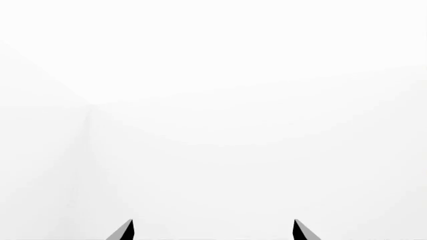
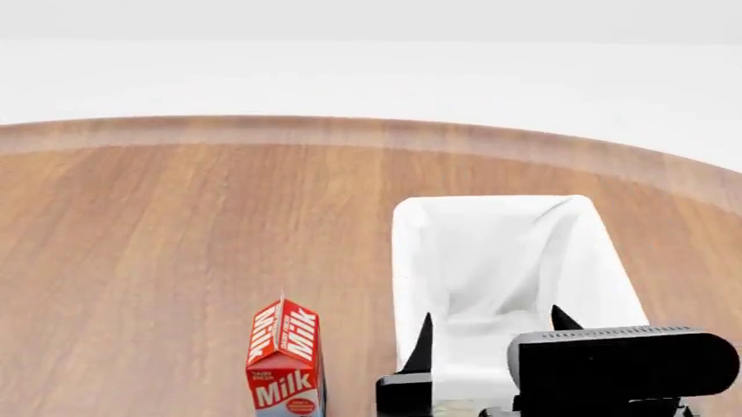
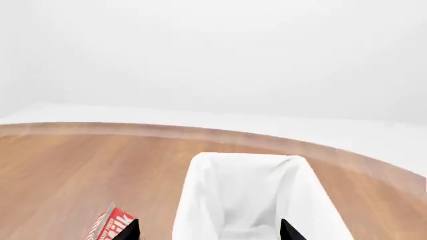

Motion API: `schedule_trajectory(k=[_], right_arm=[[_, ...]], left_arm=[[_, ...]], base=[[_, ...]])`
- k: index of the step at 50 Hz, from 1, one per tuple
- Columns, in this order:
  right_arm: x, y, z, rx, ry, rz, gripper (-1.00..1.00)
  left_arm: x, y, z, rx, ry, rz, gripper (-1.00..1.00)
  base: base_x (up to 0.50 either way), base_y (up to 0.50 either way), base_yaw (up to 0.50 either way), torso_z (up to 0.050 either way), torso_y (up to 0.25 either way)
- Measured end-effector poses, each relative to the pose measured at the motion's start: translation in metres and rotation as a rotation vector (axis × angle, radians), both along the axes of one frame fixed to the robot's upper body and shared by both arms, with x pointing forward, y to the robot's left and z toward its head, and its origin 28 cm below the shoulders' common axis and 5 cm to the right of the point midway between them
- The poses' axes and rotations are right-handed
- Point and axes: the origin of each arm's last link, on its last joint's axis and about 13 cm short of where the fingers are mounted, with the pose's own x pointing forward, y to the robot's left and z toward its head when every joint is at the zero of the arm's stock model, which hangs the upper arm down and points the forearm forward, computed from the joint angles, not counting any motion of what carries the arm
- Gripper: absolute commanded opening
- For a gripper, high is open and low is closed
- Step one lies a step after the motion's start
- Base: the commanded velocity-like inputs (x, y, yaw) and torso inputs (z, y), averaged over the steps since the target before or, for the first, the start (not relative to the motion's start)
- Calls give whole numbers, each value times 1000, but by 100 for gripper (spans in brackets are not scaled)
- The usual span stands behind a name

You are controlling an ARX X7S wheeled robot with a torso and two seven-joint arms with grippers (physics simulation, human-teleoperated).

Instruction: Pick up the alphabet soup and the tomato sauce, and put them in the basket.

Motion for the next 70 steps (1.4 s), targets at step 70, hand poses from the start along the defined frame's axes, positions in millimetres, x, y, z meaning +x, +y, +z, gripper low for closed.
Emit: schedule_trajectory(k=[70], right_arm=[[-108, 2, -124, -246, 725, 132, 100]], left_arm=[[1, -4, -8, 1, 18, -8, 100]], base=[[0, 0, 0, 0, 0]])
